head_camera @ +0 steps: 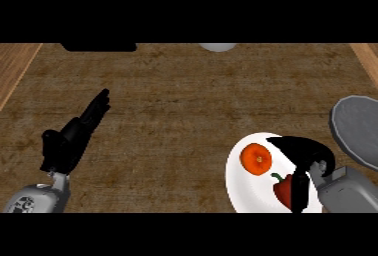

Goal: Pick the bell pepper from the plate and place it in the pan

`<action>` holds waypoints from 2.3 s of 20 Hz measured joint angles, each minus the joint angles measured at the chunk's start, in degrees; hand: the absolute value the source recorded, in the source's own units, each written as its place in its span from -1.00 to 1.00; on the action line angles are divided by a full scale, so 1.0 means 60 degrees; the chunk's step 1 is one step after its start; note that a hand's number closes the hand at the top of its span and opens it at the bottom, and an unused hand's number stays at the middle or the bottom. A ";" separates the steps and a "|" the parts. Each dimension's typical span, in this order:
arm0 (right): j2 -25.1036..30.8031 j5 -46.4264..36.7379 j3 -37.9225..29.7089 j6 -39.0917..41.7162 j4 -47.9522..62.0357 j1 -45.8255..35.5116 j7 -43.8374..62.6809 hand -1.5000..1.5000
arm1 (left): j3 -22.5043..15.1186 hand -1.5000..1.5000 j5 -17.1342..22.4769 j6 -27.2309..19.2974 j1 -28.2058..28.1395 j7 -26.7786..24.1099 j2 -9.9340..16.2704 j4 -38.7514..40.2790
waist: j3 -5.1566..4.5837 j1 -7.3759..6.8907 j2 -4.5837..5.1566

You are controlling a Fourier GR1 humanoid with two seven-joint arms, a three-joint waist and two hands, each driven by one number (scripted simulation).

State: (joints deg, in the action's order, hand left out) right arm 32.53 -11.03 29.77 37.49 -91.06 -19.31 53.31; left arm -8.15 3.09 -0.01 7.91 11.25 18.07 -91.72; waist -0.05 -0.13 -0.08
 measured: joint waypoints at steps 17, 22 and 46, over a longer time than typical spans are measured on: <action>-0.0640 -0.2295 0.0061 0.0239 0.0233 0.1059 -0.0405 -1.00 | 0.0405 0.00 -0.0486 0.0383 0.0162 -0.0041 -0.0503 0.0211 | 0.0008 0.0026 0.0010; -0.0871 -0.2709 -0.0247 0.0681 0.0514 0.1026 -0.0969 1.00 | 0.0401 0.00 -0.0717 0.0436 0.0068 0.0192 -0.0731 -0.0067 | -0.0038 0.0015 -0.0036; -0.2770 -0.6122 -0.0563 -0.2771 -0.2402 0.2106 -0.0291 1.00 | 0.0888 0.00 -0.0924 0.0747 -0.0092 0.0149 -0.0934 0.0045 | 0.0001 0.0294 -0.0110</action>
State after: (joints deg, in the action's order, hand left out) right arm 15.91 -47.76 26.39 20.86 -105.47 -6.68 51.56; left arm -2.83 -2.45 4.47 7.36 12.14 12.47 -91.45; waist -0.05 1.63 -0.74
